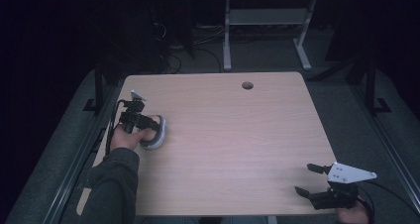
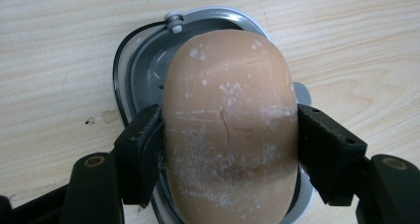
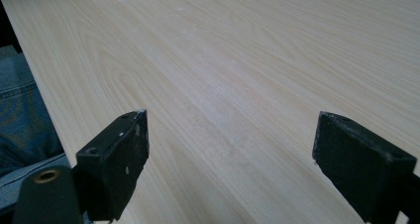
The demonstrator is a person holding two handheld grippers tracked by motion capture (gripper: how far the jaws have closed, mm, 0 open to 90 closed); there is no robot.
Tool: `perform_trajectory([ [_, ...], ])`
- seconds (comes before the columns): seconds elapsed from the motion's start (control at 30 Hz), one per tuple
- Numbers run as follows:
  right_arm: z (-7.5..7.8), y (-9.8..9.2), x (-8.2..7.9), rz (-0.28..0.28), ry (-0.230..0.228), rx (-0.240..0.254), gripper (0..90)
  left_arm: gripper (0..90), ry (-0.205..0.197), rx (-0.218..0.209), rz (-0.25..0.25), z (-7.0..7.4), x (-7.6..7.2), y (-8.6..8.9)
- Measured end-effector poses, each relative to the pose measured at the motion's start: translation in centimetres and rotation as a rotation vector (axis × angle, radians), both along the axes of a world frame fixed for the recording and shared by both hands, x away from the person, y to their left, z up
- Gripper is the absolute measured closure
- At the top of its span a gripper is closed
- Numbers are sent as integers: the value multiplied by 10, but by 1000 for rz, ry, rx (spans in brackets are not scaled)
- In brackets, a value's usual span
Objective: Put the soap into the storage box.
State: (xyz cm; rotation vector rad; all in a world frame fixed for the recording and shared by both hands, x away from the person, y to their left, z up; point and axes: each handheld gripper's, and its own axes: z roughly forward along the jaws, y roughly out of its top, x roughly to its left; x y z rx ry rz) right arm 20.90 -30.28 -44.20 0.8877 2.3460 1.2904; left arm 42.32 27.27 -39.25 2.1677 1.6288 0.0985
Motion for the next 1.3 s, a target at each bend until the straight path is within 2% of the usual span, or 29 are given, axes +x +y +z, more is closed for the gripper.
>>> perform_trajectory([
  [0.03, 0, 0, 0, 0, 0, 0, 138, 316, -5, -4, 3, 1, -1, 0],
  [0.07, 0, 0, 0, -2, 3, 4, 138, 353, -31, -32, 1, 5, -2, 2],
  [0.1, 0, 0, 0, -1, 0, 4, 138, 364, -31, -38, 1, 7, -2, 1],
  [0.17, 0, 0, 0, 0, 2, 2, 138, 352, -42, -28, -7, 10, -2, 1],
  [0.27, 0, 1, -1, 0, 3, 1, 138, 359, -43, -42, -4, 12, -3, -1],
  [0.3, 0, 1, -1, 0, 2, 0, 138, 335, -38, -20, -8, 12, -2, -1],
  [0.43, 1, 0, -1, -1, -2, 1, 138, 338, -34, -14, -11, 12, -2, -1],
  [0.83, 1, 1, -2, -4, 1, -3, 138, 336, -52, -37, -13, 16, -5, 1],
  [1.3, 1, 0, -4, -12, -1, -4, 138, 330, -74, -62, -49, 22, -12, -2],
])
